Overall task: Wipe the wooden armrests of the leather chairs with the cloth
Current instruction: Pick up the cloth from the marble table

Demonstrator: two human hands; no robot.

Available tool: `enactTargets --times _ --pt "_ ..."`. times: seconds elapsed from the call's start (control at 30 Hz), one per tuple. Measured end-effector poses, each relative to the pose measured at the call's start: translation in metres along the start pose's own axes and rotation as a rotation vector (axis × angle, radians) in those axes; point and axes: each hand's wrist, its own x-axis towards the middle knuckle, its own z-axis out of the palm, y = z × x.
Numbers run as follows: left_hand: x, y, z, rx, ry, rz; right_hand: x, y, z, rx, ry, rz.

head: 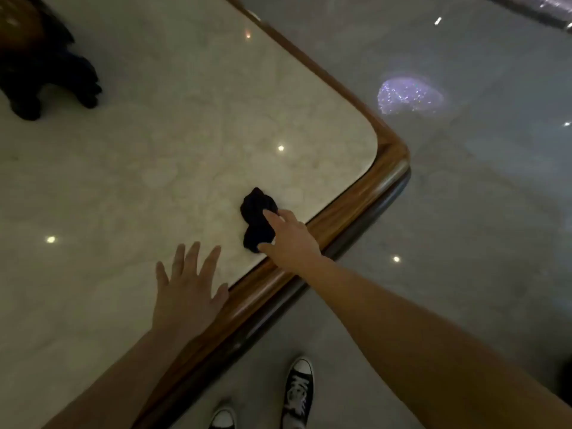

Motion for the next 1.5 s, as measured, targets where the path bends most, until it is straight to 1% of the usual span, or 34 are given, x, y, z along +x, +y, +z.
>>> enactTargets --times 0.03,0.13,0.27,0.33,0.43,0.57,0.63,0.77,0.93,1.2,1.5 --pt "0.012 -0.005 0.010 0.005 -0.028 -0.031 0.018 0.002 0.007 -0.028 -0.010 -0.005" --pt "0.043 -0.021 0.042 0.044 -0.022 -0.088 0.063 0.008 0.021 -0.125 -0.016 0.026" --pt "0.068 -0.024 0.068 0.043 -0.031 -0.076 0.100 0.023 0.039 -0.301 -0.097 0.008" --pt "0.073 -0.022 0.067 0.043 -0.045 -0.093 0.110 0.025 0.043 -0.369 -0.086 -0.010" --pt "0.076 -0.016 0.068 0.066 -0.057 -0.109 0.121 0.029 0.045 -0.288 -0.011 -0.049" --pt "0.078 -0.013 0.055 0.040 -0.079 -0.114 0.112 0.028 0.038 -0.197 0.009 -0.054" --pt "0.079 -0.009 0.047 0.033 -0.071 -0.115 0.099 0.029 0.032 -0.157 0.023 -0.041" --pt "0.075 0.005 0.022 0.082 0.029 -0.035 0.065 0.028 0.012 -0.110 0.076 -0.031" --pt "0.054 0.025 -0.021 0.085 0.094 0.065 0.009 0.018 -0.030 -0.055 0.181 -0.011" --pt "-0.007 0.053 -0.106 0.049 0.145 0.196 -0.094 -0.019 -0.103 0.024 0.330 0.038" --pt "-0.087 0.072 -0.186 -0.013 0.190 0.407 -0.224 -0.067 -0.141 0.142 0.539 0.180"
